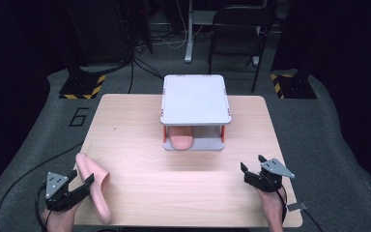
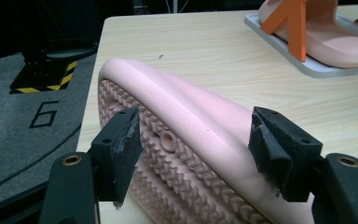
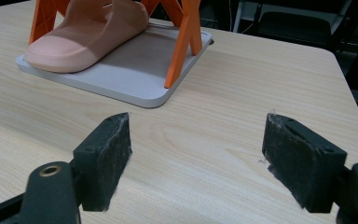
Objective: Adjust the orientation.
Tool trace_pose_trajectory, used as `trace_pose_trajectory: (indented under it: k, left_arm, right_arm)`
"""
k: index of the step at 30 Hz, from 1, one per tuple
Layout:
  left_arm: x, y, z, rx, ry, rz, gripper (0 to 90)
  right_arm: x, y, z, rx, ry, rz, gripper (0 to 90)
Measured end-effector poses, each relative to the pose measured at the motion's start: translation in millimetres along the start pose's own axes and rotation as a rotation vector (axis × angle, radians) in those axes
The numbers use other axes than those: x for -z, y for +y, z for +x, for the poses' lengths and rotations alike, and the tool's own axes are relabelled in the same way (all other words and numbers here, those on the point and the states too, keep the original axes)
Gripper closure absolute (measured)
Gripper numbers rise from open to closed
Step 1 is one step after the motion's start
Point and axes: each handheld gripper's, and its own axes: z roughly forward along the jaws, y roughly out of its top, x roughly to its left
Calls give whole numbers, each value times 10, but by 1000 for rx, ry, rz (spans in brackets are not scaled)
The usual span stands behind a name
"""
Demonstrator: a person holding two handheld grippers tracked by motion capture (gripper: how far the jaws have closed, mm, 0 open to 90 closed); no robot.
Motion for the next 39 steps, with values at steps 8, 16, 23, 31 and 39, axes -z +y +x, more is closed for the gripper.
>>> trace_pose_trajectory:
  k: [8, 16, 23, 31, 39]
  left_arm:
    - [296, -91, 275, 38, 49, -19, 341]
    - [492, -265, 500, 67, 100, -5, 376]
    - [397, -318, 642, 76, 140, -12, 447]
    - [3, -131, 707, 34, 89, 23, 435]
    - [-467, -3, 403, -35, -37, 67, 450]
  right_arm:
    - [9, 10, 4, 7, 10, 4, 230]
    - [2, 28, 26, 11, 6, 12, 231]
    - [21, 47, 25, 17, 10, 7, 234]
    - [29, 44, 20, 6, 9, -4, 233]
    - [15, 39, 0, 3, 3, -20, 234]
